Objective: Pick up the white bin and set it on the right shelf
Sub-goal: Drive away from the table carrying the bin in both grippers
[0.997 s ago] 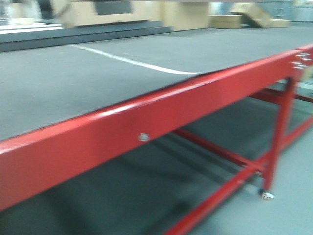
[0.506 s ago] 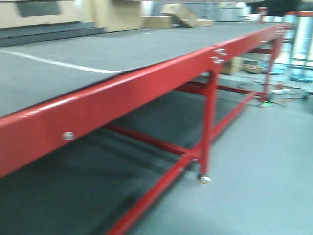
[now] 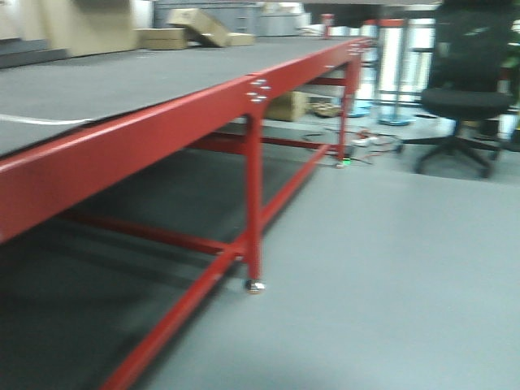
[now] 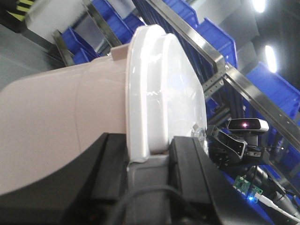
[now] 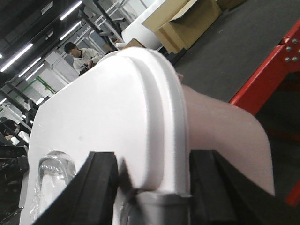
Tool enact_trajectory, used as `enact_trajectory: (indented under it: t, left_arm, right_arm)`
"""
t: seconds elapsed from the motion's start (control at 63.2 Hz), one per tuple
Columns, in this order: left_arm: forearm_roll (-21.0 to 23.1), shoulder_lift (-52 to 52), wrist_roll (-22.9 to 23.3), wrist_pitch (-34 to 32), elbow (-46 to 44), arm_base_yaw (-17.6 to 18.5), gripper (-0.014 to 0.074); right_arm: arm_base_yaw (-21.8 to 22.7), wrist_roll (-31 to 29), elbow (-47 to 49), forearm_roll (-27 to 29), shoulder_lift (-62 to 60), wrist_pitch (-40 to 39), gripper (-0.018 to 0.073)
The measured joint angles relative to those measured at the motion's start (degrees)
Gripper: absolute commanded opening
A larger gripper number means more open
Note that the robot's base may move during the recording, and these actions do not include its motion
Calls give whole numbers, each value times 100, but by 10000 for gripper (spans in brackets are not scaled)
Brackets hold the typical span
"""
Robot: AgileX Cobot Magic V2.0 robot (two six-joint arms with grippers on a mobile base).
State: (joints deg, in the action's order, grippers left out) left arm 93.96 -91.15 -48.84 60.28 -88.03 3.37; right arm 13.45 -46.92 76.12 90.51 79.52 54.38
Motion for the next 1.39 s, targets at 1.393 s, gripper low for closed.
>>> enact_trajectory:
  t: [1.393]
  left_arm:
    - [0, 0, 0, -9, 0, 0, -118]
  right_arm:
    - [0, 0, 0, 0, 0, 0, 57]
